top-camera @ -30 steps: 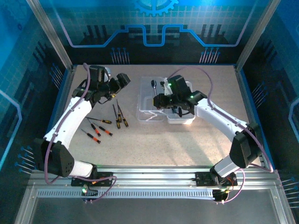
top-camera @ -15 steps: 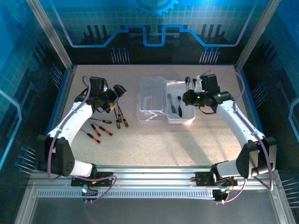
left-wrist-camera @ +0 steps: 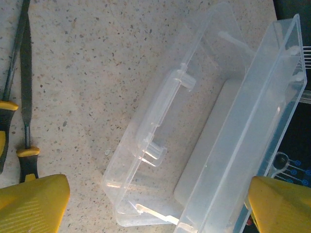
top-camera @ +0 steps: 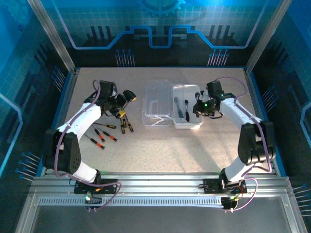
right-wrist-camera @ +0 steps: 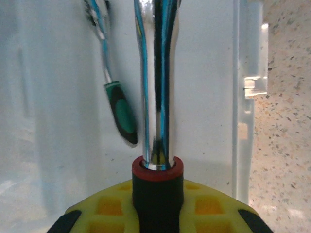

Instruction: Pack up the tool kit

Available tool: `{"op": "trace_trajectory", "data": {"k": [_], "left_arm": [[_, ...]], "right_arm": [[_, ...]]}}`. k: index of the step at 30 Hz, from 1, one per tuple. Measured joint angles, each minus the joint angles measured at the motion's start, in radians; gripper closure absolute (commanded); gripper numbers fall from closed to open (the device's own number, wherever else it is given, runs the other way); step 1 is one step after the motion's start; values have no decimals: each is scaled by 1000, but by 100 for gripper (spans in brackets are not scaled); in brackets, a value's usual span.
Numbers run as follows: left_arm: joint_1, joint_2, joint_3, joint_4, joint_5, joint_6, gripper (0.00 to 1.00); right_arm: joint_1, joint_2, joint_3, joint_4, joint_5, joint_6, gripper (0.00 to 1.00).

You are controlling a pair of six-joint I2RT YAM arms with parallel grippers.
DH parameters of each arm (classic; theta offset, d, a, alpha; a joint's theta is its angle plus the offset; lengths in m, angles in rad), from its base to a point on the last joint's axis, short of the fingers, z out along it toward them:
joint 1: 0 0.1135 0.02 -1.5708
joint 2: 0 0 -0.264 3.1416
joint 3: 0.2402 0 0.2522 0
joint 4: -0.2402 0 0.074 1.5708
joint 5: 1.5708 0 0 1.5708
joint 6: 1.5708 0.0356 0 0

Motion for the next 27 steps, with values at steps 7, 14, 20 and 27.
{"op": "trace_trajectory", "data": {"k": [7,14,20,27], "left_arm": [[-43,0,39,-29,-22,23,5],[-44,0,49,-30,-26,27,5],[-44,0,50,-39,-27,29,5],[-44,0,64,-52,-36,35,5]], "right_arm": [[27,103,31,11,4,-7,97],[27,210,108,24,18,13,97],[35,266,128,37,16,32,96],[36,269,127,53,19,58,89]]}}
